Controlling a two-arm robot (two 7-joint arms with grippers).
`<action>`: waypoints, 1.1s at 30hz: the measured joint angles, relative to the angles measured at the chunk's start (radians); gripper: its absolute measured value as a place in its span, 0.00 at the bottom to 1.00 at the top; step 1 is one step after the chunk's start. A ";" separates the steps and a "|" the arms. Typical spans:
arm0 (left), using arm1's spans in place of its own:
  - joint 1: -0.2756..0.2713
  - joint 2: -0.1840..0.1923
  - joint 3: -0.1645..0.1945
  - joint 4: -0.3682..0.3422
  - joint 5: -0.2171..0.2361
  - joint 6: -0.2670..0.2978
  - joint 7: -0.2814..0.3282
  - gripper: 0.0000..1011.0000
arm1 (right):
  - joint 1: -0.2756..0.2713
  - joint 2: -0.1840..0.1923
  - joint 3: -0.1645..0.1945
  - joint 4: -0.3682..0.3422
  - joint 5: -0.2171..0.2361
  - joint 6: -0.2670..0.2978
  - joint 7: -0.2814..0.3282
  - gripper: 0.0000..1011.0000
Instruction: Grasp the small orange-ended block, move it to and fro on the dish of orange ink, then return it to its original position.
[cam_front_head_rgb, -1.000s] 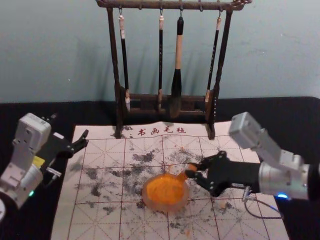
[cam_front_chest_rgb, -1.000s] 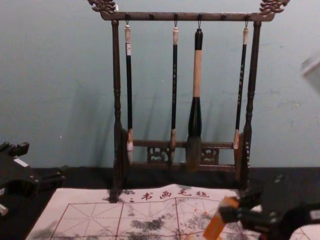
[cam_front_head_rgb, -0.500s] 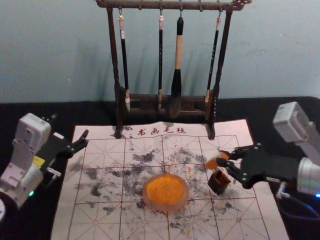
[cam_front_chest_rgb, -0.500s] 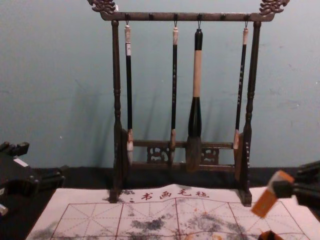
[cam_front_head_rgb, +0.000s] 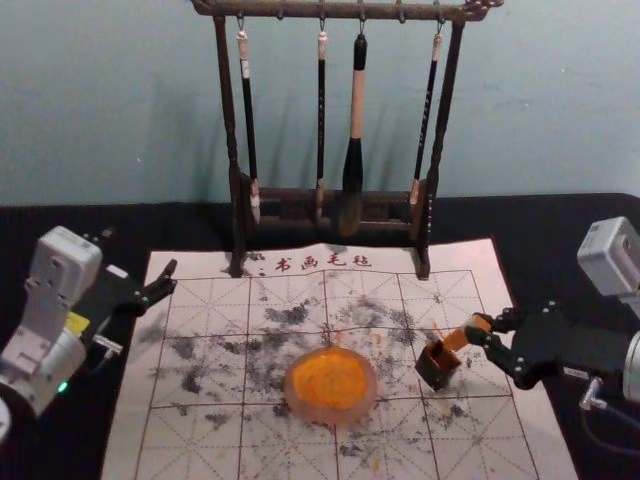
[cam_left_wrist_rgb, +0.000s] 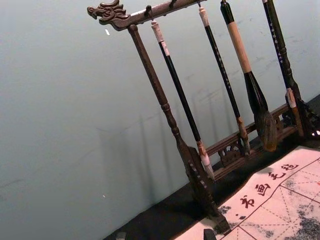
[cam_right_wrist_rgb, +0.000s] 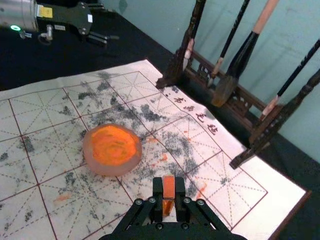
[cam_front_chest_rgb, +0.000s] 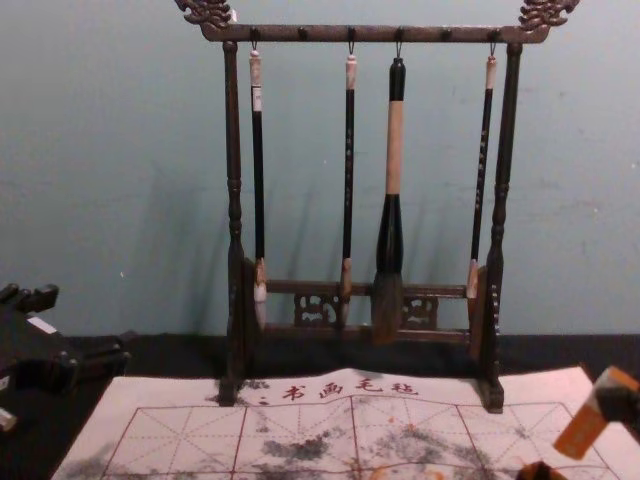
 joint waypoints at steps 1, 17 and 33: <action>0.000 0.000 0.000 0.000 0.000 0.000 0.000 0.99 | -0.001 -0.001 0.000 0.002 0.000 0.001 0.000 0.10; 0.000 0.000 0.000 0.000 0.000 0.000 0.000 0.99 | 0.004 -0.025 -0.010 0.039 -0.013 0.016 0.007 0.10; 0.000 0.000 0.000 0.000 0.000 0.000 0.000 0.99 | 0.033 -0.046 -0.038 0.076 -0.034 0.032 0.021 0.10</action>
